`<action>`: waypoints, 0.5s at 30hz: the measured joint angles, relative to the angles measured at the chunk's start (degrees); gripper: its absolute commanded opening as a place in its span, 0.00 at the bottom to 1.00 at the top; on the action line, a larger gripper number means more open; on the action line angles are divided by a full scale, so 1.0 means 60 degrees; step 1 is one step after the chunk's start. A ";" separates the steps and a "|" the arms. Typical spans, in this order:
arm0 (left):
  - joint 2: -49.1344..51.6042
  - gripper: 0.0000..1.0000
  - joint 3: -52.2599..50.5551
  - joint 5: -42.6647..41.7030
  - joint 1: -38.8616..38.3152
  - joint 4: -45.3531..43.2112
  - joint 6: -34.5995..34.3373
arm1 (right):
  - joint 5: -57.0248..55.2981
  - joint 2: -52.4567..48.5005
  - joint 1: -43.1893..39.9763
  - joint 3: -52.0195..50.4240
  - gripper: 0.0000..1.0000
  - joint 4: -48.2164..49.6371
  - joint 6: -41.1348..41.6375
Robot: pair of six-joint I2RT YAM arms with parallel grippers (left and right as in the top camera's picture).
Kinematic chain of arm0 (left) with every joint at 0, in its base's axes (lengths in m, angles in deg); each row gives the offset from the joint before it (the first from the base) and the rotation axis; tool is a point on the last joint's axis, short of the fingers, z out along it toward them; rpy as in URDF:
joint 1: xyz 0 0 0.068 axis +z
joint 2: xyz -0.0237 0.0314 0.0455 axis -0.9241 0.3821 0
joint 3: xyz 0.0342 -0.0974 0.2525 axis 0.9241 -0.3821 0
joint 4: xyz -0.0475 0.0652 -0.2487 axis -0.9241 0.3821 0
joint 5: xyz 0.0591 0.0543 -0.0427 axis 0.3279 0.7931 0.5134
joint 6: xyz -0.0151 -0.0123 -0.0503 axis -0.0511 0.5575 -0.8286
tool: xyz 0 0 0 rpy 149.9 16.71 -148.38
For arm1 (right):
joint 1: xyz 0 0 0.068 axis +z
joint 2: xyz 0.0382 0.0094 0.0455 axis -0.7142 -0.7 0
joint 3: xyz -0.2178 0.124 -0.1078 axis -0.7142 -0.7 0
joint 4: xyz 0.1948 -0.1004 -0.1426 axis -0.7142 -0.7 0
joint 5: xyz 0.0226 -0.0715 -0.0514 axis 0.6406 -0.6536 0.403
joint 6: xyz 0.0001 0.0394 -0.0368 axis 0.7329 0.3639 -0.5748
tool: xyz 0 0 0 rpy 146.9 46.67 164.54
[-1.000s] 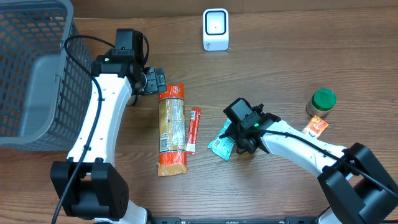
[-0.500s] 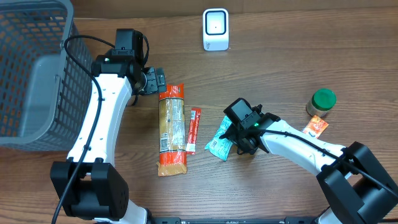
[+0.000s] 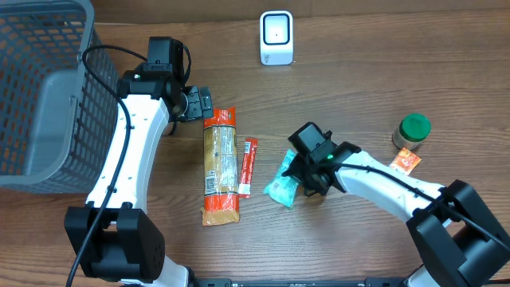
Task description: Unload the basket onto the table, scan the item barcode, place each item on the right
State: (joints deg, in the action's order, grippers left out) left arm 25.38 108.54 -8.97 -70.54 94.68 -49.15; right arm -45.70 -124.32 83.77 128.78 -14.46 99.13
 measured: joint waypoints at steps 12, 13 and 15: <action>0.0000 1.00 0.0000 0.0000 0.0000 0.0004 0.0000 | 0.1279 0.3457 -0.1180 0.0029 0.04 -0.2244 -0.4273; 0.0000 1.00 0.0000 0.0000 0.0000 0.0000 0.0000 | 0.1392 0.3821 -0.1177 0.0029 0.04 -0.2313 -0.4575; 0.0000 1.00 0.0000 0.0000 0.0000 0.0000 0.0000 | 0.1621 0.4386 -0.1177 0.0029 0.04 -0.2346 -0.5125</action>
State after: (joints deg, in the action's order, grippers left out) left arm 25.38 108.54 -8.97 -70.54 94.68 -49.15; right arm -35.98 -98.00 76.71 128.96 -28.54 68.38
